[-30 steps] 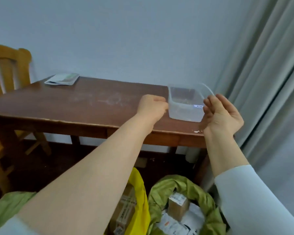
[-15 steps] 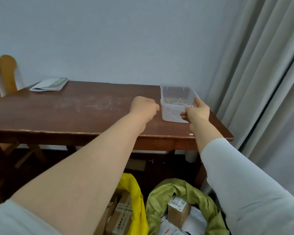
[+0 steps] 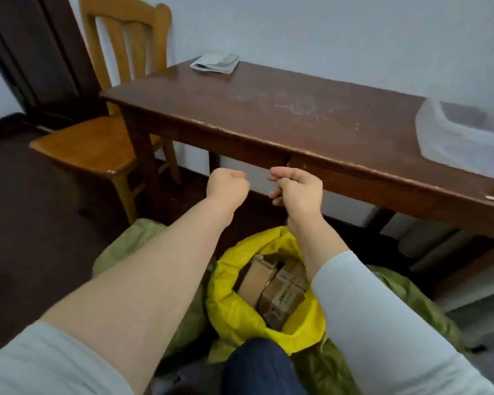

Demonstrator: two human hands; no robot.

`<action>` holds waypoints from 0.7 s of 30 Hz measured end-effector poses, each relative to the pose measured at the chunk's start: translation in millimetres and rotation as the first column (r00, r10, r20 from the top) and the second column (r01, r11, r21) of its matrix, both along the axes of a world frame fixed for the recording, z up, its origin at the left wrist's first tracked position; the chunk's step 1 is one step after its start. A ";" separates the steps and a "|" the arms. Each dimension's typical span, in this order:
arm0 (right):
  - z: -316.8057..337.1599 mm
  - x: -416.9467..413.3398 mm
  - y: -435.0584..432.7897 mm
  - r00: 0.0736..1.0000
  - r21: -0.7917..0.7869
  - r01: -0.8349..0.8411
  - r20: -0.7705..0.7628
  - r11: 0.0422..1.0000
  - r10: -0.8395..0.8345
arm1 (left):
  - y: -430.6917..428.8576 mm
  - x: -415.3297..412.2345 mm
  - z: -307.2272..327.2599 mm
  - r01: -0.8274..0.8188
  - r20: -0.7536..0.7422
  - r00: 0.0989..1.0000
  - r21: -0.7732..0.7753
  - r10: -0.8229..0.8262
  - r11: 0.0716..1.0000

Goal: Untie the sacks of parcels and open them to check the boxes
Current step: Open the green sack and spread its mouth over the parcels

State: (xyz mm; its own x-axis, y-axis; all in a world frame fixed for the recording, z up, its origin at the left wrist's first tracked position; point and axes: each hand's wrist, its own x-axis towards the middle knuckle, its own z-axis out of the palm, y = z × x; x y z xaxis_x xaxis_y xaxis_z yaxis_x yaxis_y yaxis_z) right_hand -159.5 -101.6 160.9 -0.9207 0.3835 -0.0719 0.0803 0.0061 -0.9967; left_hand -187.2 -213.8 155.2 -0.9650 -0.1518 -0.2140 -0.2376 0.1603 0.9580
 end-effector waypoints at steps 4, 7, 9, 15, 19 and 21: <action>-42.7 -7.0 -77.5 0.974 -0.037 -0.200 0.100 0.979 0.202 | -76.0 8.6 -47.2 -0.138 0.010 0.990 -0.139 0.141 0.981; -75.2 -11.1 -119.6 0.943 -0.088 -0.269 0.178 0.959 0.281 | -124.5 21.0 -81.7 -0.206 0.049 0.972 -0.272 0.228 0.940; -97.1 -14.1 -140.0 0.921 -0.114 -0.292 0.233 0.950 0.311 | -152.9 28.6 -104.9 -0.198 0.107 0.961 -0.382 0.256 0.903; -155.5 -24.9 -177.2 0.832 -0.141 -0.342 0.415 0.929 0.369 | -202.0 38.9 -176.5 0.000 0.301 0.933 -0.548 0.197 0.837; -190.3 -30.6 -189.6 0.779 -0.176 -0.323 0.508 0.930 0.367 | -220.6 29.5 -210.3 -0.032 0.320 0.902 -0.622 0.291 0.782; -203.7 -35.3 -195.0 0.770 -0.157 -0.321 0.531 0.934 0.354 | -232.0 19.0 -218.0 -0.068 0.268 0.910 -0.657 0.317 0.751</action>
